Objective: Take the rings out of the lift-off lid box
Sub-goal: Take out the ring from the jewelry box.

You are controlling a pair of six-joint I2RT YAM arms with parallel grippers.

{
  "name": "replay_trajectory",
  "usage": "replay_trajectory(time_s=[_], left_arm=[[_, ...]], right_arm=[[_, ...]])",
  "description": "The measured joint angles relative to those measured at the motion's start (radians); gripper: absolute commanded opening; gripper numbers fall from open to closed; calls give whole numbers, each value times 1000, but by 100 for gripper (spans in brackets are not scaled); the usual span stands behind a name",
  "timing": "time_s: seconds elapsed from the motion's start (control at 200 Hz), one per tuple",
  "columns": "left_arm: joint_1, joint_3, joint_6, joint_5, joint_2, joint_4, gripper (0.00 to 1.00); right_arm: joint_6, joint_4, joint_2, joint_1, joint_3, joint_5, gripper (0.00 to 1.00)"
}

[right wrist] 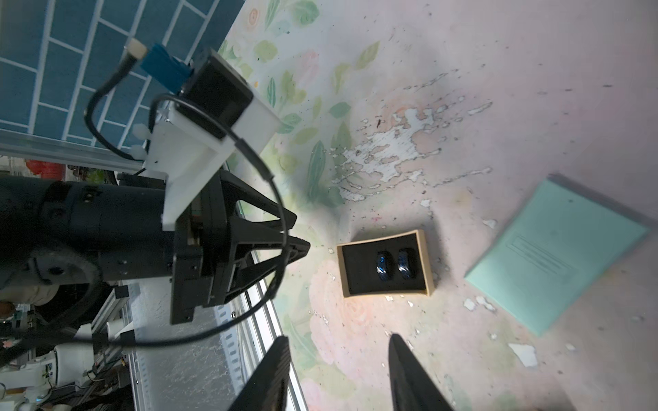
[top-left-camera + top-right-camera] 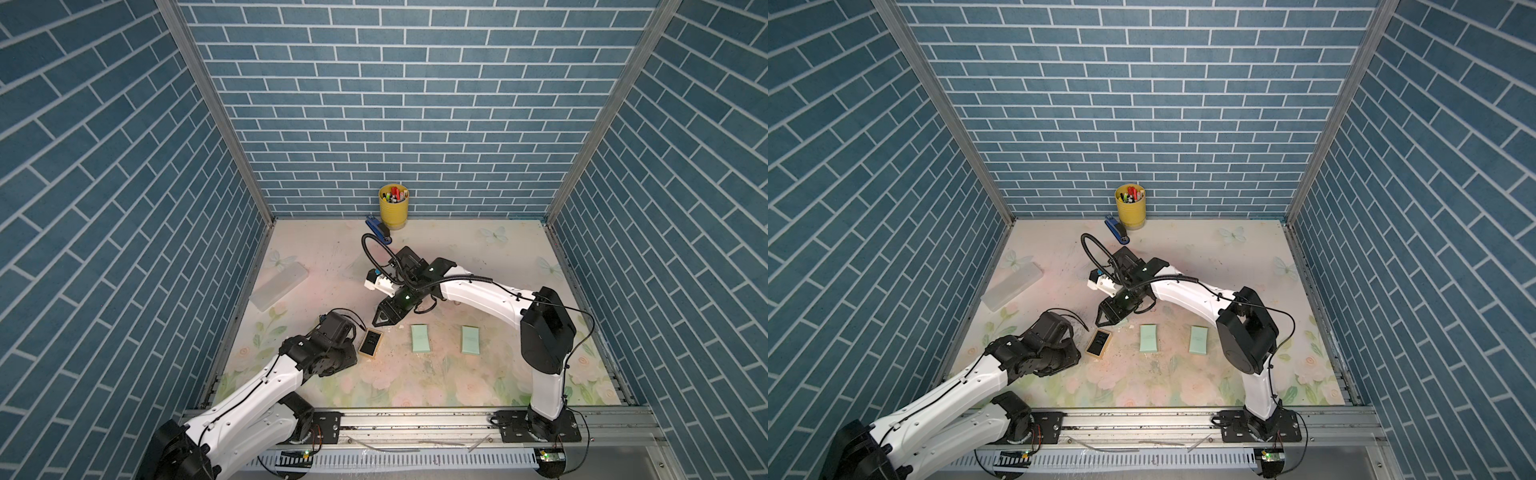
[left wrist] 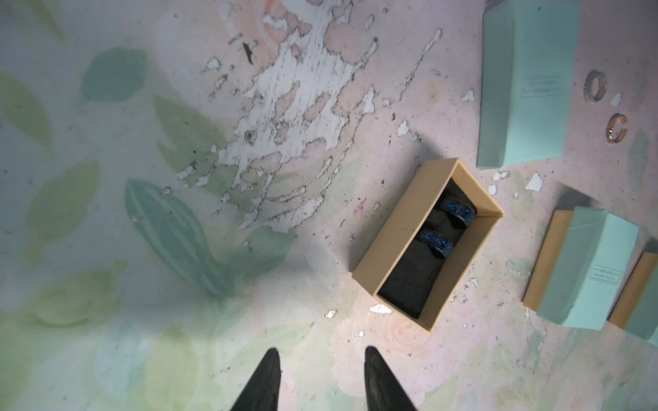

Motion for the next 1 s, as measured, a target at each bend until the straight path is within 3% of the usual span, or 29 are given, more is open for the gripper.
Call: replay_trajectory(time_s=[0.27, 0.695, 1.0], left_arm=[[2, 23, 14, -4, 1, 19, 38], [3, -51, -231, 40, 1, 151, 37], [3, -79, -302, 53, 55, 242, 37]], right_arm=[[26, -1, 0, -46, 3, -42, 36], [-44, 17, 22, 75, -103, 31, 30], [-89, 38, 128, 111, -59, 56, 29]])
